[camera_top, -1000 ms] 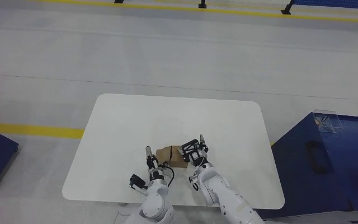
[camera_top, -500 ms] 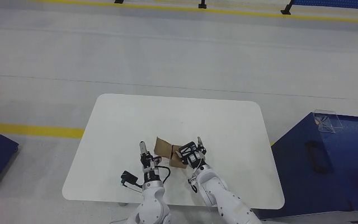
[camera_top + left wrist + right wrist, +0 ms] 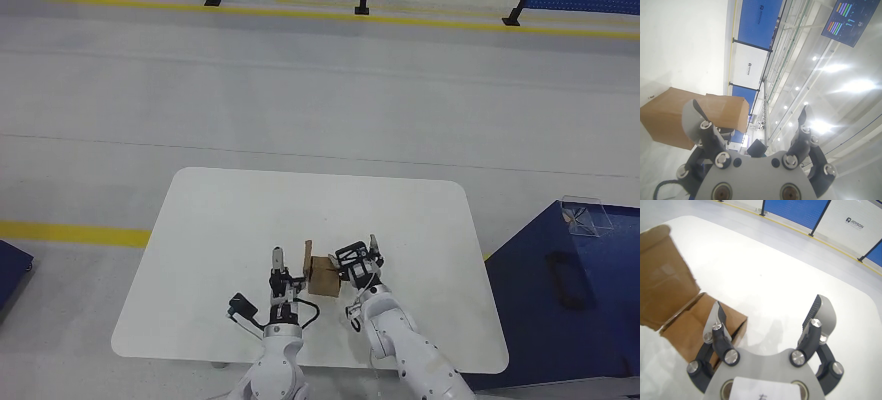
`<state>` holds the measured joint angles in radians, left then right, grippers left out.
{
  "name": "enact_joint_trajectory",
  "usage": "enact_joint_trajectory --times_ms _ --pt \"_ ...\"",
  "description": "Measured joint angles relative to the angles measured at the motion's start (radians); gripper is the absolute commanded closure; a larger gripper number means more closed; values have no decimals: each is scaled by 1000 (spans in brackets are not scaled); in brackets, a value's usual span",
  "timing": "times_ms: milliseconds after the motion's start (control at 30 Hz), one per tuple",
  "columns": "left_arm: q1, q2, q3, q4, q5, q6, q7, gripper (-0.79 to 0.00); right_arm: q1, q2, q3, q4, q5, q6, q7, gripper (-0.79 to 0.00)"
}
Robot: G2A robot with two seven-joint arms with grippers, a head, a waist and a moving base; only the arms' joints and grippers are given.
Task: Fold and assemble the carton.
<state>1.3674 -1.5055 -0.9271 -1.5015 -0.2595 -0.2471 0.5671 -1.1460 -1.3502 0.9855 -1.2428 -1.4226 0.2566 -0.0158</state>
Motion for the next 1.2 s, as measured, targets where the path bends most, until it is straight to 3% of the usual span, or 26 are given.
enact_joint_trajectory --times_ms 200,600,700,767,833,900,933,1067,1200 --pt "-18 -13 -1 11 -4 10 -13 -785 -35 17 97 -41 32 -41 17 -785" --pt "-29 -20 31 41 144 113 -119 -785 -26 11 139 10 69 -51 32 -785" --pt "10 -10 23 13 231 38 -154 -785 -23 11 143 26 67 -66 47 -785" --pt "53 -2 -8 -33 254 -73 -157 -785 -25 10 145 32 70 -82 50 -785" --pt "88 2 -48 -81 198 -162 -173 -785 -28 10 143 40 60 -93 51 -785" --pt "86 4 -114 -104 69 -180 -164 -785 -30 8 134 48 46 -98 52 -785" --pt "70 3 -135 -95 27 -154 -140 -785 -29 7 131 51 43 -99 52 -785" --pt "-56 -11 -133 7 11 116 -86 -785 -20 -1 114 60 39 -96 60 -785" --pt "-143 -29 -86 127 8 239 -127 -785 -19 -6 111 57 40 -82 52 -785"
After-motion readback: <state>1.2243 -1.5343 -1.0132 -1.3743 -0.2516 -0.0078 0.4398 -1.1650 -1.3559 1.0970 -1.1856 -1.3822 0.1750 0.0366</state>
